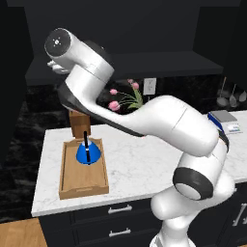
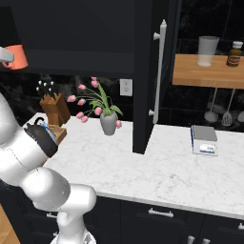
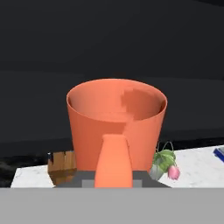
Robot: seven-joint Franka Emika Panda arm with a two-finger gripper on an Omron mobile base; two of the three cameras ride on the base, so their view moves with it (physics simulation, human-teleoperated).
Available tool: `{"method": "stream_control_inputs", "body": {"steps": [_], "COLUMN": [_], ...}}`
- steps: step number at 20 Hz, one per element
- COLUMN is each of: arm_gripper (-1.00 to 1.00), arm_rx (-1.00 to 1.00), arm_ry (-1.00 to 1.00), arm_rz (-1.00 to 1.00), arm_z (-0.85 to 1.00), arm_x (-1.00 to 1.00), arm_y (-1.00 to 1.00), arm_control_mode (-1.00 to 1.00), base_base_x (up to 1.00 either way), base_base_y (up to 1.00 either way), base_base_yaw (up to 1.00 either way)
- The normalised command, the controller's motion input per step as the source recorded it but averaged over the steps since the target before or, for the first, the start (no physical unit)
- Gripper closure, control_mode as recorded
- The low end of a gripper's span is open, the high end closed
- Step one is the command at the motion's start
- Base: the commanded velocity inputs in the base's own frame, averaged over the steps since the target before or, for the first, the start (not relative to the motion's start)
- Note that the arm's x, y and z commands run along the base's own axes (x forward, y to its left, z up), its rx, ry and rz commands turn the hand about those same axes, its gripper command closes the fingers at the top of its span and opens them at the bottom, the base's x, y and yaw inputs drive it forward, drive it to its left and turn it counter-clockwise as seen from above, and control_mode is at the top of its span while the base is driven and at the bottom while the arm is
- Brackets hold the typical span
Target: Pick the kettle from the counter and place it on the tray. Then pick the mug from the cabinet and place it on the tray. Then close the cabinet doors.
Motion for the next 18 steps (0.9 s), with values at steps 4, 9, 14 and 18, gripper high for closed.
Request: {"method": "stream_control_inputs", "body": {"steps": [4,9,14,18], "arm_gripper": [1.0,1.0,1.0,1.0], "arm_rx": [0.0,0.0,0.02,0.05], "arm_ry": [0.0,0.0,0.0,0.05], "arm_rz": [0.3,0.46,0.77,0.91], "arm_z": [-0.33,-0.49,-0.55,-0.65], "arm_x": [-0.85,-0.59,-0.34,0.0], "arm_y": [-0.52,-0.49,-0.36,-0.06], "arm_control_mode": [-1.0,-1.0,-1.0,-1.0], "base_base_x": [0.0,0.0,0.0,0.0], "base_base_y": [0.0,0.0,0.0,0.0], "base_base_yaw": [0.0,0.0,0.0,0.0]}}
